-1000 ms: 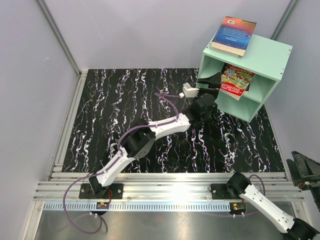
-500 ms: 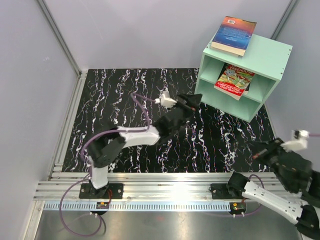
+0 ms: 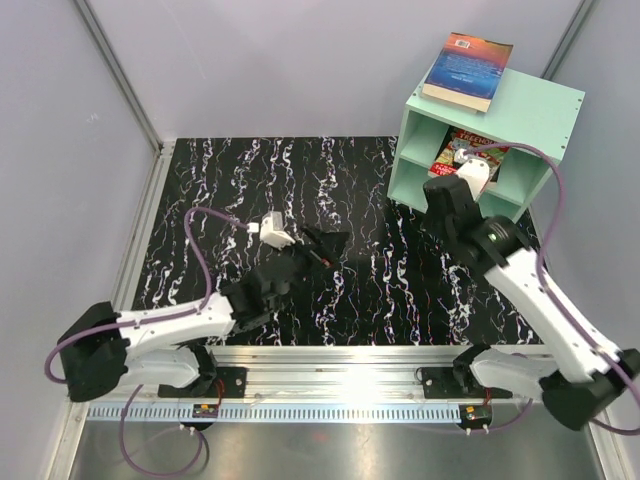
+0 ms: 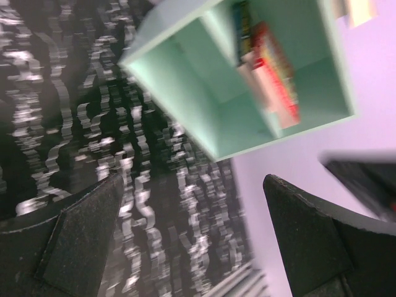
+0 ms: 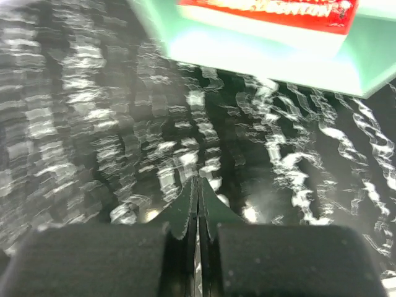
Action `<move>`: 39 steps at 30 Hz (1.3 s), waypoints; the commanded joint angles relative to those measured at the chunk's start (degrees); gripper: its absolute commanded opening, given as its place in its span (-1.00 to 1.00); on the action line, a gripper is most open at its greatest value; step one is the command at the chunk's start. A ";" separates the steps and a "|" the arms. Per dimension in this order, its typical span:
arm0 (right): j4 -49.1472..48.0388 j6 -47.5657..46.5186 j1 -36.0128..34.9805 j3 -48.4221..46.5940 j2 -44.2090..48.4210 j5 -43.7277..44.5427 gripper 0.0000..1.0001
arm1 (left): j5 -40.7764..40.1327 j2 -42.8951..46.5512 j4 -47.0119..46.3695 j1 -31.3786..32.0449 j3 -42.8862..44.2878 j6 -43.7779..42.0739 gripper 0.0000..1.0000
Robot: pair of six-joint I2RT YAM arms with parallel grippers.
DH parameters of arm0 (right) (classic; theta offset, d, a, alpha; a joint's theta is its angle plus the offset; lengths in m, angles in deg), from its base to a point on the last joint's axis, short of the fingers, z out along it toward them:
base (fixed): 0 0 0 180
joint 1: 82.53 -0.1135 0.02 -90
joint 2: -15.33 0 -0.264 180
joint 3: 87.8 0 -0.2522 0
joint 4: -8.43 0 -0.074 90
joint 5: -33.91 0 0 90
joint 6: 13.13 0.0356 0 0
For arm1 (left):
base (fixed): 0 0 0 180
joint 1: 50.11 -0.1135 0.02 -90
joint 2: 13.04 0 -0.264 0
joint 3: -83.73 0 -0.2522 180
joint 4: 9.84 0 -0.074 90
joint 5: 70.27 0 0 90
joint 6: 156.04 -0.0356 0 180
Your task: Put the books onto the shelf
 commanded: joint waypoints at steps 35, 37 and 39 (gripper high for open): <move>-31.36 -12.80 33.82 3.61 -18.79 -6.26 -1.00 | -10.44 9.34 5.06 -0.05 -11.07 -6.09 0.97; -33.72 -12.36 33.82 4.14 -19.41 -5.55 -1.00 | -10.62 8.81 4.71 -0.05 -11.42 -6.26 0.98; -35.75 -11.39 33.91 5.37 -20.37 -5.90 -1.00 | -10.71 7.94 4.53 -0.13 -11.51 -6.18 0.97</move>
